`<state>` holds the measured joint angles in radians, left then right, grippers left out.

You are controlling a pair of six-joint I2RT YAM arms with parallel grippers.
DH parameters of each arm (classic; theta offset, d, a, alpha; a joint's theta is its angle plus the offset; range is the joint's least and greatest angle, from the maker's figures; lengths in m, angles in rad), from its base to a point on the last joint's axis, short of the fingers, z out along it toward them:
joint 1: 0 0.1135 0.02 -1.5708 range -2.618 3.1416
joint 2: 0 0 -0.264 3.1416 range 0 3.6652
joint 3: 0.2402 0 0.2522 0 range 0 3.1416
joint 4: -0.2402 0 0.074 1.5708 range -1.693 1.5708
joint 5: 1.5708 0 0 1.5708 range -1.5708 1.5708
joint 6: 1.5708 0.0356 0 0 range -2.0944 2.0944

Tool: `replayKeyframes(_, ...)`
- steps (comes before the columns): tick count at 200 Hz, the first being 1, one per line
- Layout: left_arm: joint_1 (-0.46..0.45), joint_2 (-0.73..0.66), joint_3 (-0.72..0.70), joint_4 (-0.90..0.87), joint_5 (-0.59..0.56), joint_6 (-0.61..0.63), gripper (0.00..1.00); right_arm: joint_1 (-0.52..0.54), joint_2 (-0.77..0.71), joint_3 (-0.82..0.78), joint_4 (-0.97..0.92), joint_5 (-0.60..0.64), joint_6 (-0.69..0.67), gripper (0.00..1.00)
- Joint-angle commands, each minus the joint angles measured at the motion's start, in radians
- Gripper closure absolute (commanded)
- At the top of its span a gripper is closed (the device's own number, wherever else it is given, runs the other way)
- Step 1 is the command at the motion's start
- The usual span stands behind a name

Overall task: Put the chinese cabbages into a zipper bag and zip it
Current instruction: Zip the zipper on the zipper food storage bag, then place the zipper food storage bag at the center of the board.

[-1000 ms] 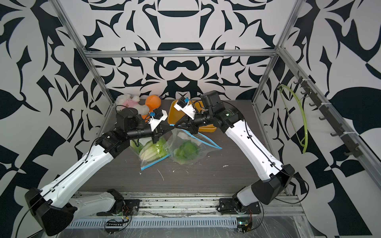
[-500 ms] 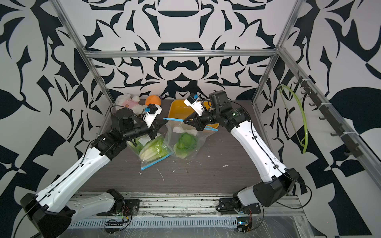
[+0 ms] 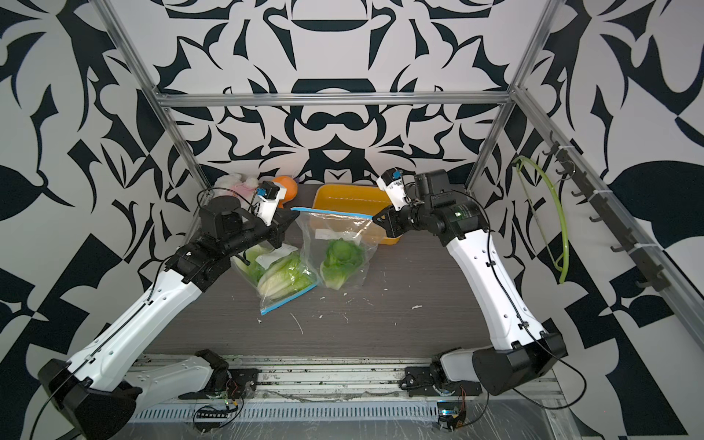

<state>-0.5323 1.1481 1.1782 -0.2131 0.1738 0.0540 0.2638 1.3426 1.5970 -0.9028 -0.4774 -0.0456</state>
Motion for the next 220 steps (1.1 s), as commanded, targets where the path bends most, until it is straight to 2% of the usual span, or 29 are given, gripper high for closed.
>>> replayKeyframes(1, 0.033, 0.001, 0.041, 0.001, -0.064, -0.03, 1.0, -0.059, -0.035, -0.016, -0.072, 0.18, 0.052, 1.0)
replayKeyframes(24, 0.033, 0.012, 0.045, 0.011, -0.008, -0.038, 1.0, -0.065, -0.037, -0.01, -0.072, 0.203, 0.062, 1.0)
replayKeyframes(49, 0.033, 0.028, 0.062, -0.011, -0.008, -0.038, 1.0, -0.069, -0.035, -0.01, -0.08, 0.304, 0.061, 0.98)
replayKeyframes(68, 0.033, 0.029, 0.066, -0.009, 0.035, -0.042, 1.0, -0.071, -0.046, -0.013, -0.063, 0.271, 0.064, 0.95)
replayKeyframes(87, 0.026, 0.034, 0.07, 0.02, 0.086, -0.107, 1.0, -0.073, -0.049, 0.0, -0.029, 0.17, 0.08, 0.73)
replayKeyframes(99, -0.002, 0.041, 0.072, 0.043, 0.085, -0.133, 1.0, -0.072, -0.05, 0.022, -0.012, 0.165, 0.108, 0.57)
replayKeyframes(110, -0.052, 0.052, 0.086, 0.037, 0.04, -0.122, 1.0, -0.074, -0.051, 0.047, -0.011, 0.192, 0.136, 0.46)
replayKeyframes(125, -0.144, 0.066, 0.104, 0.024, -0.051, -0.102, 1.0, -0.084, -0.052, 0.071, -0.01, 0.238, 0.18, 0.36)
replayKeyframes(163, -0.391, 0.119, 0.045, 0.118, -0.171, -0.168, 1.0, -0.143, -0.049, 0.046, 0.003, 0.309, 0.253, 0.29)
replayKeyframes(191, -0.625, 0.342, 0.018, 0.235, -0.277, -0.242, 1.0, -0.222, -0.059, -0.019, 0.039, 0.274, 0.291, 0.27)
replayKeyframes(220, -0.708, 0.648, 0.123, 0.344, -0.214, -0.361, 1.0, -0.314, -0.059, -0.105, 0.085, 0.238, 0.331, 0.27)
